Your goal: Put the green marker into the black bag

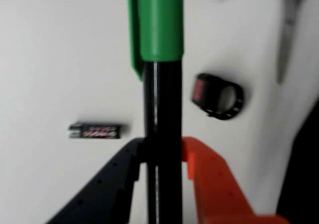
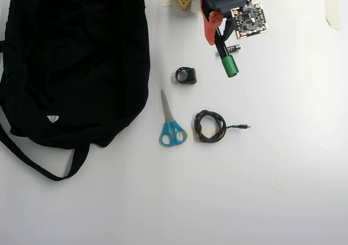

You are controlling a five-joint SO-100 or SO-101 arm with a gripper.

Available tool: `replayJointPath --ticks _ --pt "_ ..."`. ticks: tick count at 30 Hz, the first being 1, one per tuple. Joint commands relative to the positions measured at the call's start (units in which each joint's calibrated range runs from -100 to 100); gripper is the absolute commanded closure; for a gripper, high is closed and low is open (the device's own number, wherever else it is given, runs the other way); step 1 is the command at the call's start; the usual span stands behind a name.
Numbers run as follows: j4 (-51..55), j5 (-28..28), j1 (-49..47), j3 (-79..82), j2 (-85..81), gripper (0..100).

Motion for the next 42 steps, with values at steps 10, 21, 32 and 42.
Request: replayJointPath --ticks 10,21,32,42 --pt "-0.5 -0.2 11.6 -4.4 -2.0 98" --pt "-3.5 -0.3 22.9 -4.8 -2.1 98" --pt "-9.8 -5.5 36.7 -3.9 -1.3 98" --pt "-15.7 -5.5 54.8 0.1 2.0 98"
